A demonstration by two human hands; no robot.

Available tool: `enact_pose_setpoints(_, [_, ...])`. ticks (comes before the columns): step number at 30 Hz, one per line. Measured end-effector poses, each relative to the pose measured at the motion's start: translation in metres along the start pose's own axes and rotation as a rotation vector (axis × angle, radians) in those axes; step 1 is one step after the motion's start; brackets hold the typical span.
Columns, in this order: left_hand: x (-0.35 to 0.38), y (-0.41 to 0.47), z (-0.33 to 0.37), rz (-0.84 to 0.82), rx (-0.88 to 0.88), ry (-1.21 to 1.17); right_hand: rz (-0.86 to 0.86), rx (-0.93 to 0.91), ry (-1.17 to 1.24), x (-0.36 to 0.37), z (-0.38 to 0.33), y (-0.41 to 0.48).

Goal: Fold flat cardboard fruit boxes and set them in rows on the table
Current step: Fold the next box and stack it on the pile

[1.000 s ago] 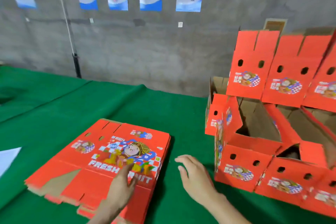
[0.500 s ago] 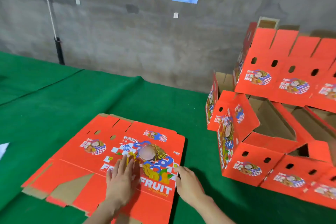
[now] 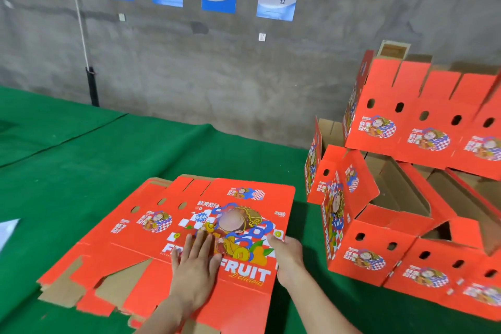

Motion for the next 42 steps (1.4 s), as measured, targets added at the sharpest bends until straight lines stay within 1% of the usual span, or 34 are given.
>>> enact_pose_setpoints(3, [-0.026, 0.0, 0.021, 0.091, 0.086, -0.07, -0.062, -0.079, 0.071, 0.001, -0.036, -0.015])
enact_pose_setpoints(7, [-0.063, -0.009, 0.044, 0.216, 0.263, -0.226, -0.116, -0.29, 0.112, -0.023, -0.08, -0.04])
enact_pose_setpoints(8, [-0.072, -0.013, 0.048, 0.259, 0.324, -0.239, -0.121, -0.34, 0.13, -0.034, -0.089, -0.047])
enact_pose_setpoints(10, [-0.089, -0.019, 0.053, 0.346, 0.418, -0.19, -0.126, -0.432, 0.19, -0.063, -0.106, -0.062])
enact_pose_setpoints(12, [-0.103, -0.021, 0.054, 0.4, 0.393, -0.169, -0.133, -0.474, 0.235, -0.098, -0.12, -0.079])
enact_pose_setpoints(13, [-0.111, -0.019, 0.054, 0.419, 0.337, -0.173, -0.14, -0.48, 0.247, -0.117, -0.125, -0.088])
enact_pose_setpoints(15, [-0.121, -0.013, 0.051, 0.432, 0.167, -0.181, -0.125, -0.496, 0.254, -0.158, -0.131, -0.103])
enact_pose_setpoints(17, [-0.129, -0.007, 0.053, 0.333, -0.007, -0.239, -0.066, -0.512, 0.243, -0.197, -0.133, -0.117])
enact_pose_setpoints(19, [-0.133, -0.004, 0.063, 0.192, -0.096, -0.367, 0.007, -0.5, 0.25, -0.233, -0.131, -0.127])
enact_pose_setpoints(20, [-0.134, -0.005, 0.071, 0.124, -0.114, -0.427, 0.044, -0.489, 0.255, -0.249, -0.13, -0.132])
enact_pose_setpoints(21, [-0.136, -0.009, 0.082, 0.063, -0.092, -0.485, 0.082, -0.487, 0.253, -0.266, -0.129, -0.136])
enact_pose_setpoints(23, [-0.136, -0.02, 0.107, -0.075, 0.045, -0.666, 0.152, -0.48, 0.25, -0.295, -0.126, -0.144])
enact_pose_setpoints(26, [-0.148, -0.033, 0.139, -0.364, 0.243, -0.989, 0.254, -0.432, 0.235, -0.337, -0.124, -0.152])
enact_pose_setpoints(28, [-0.164, -0.033, 0.152, -0.53, 0.276, -1.286, 0.27, -0.418, 0.273, -0.358, -0.123, -0.16])
enact_pose_setpoints(29, [-0.172, -0.033, 0.16, -0.637, 0.281, -1.483, 0.275, -0.403, 0.302, -0.369, -0.122, -0.162])
enact_pose_setpoints(31, [-0.183, -0.037, 0.178, -0.914, 0.406, -1.885, 0.288, -0.343, 0.382, -0.379, -0.114, -0.16])
enact_pose_setpoints(32, [-0.184, -0.042, 0.191, -1.011, 0.491, -2.026, 0.284, -0.328, 0.429, -0.38, -0.112, -0.161])
enact_pose_setpoints(33, [-0.185, -0.051, 0.208, -1.007, 0.534, -2.077, 0.276, -0.324, 0.487, -0.379, -0.11, -0.159])
enact_pose_setpoints(34, [-0.184, -0.06, 0.229, -0.953, 0.55, -2.061, 0.28, -0.322, 0.528, -0.377, -0.109, -0.158])
enact_pose_setpoints(35, [-0.182, -0.069, 0.25, -0.882, 0.558, -1.985, 0.29, -0.309, 0.557, -0.375, -0.105, -0.155])
enact_pose_setpoints(37, [-0.17, -0.093, 0.29, -0.735, 0.485, -1.829, 0.277, -0.244, 0.592, -0.365, -0.1, -0.158])
enact_pose_setpoints(39, [-0.158, -0.121, 0.325, -0.67, 0.455, -1.658, 0.28, -0.23, 0.47, -0.354, -0.09, -0.159])
enact_pose_setpoints(40, [-0.154, -0.133, 0.338, -0.639, 0.443, -1.558, 0.233, -0.263, 0.321, -0.353, -0.084, -0.166])
enact_pose_setpoints(41, [-0.153, -0.142, 0.348, -0.598, 0.436, -1.464, 0.22, -0.253, 0.261, -0.349, -0.081, -0.172])
enact_pose_setpoints(42, [-0.155, -0.147, 0.354, -0.562, 0.424, -1.391, 0.117, -0.291, 0.176, -0.347, -0.077, -0.177])
Point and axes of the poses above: each hand's wrist, its own y-axis towards the middle knuckle, its own x-axis out of the palm, z = x × y, the point moved 1 cm from there along y, towards the middle knuckle, and after that the axes turned 2 degrees about y, right-handed, at the moved point
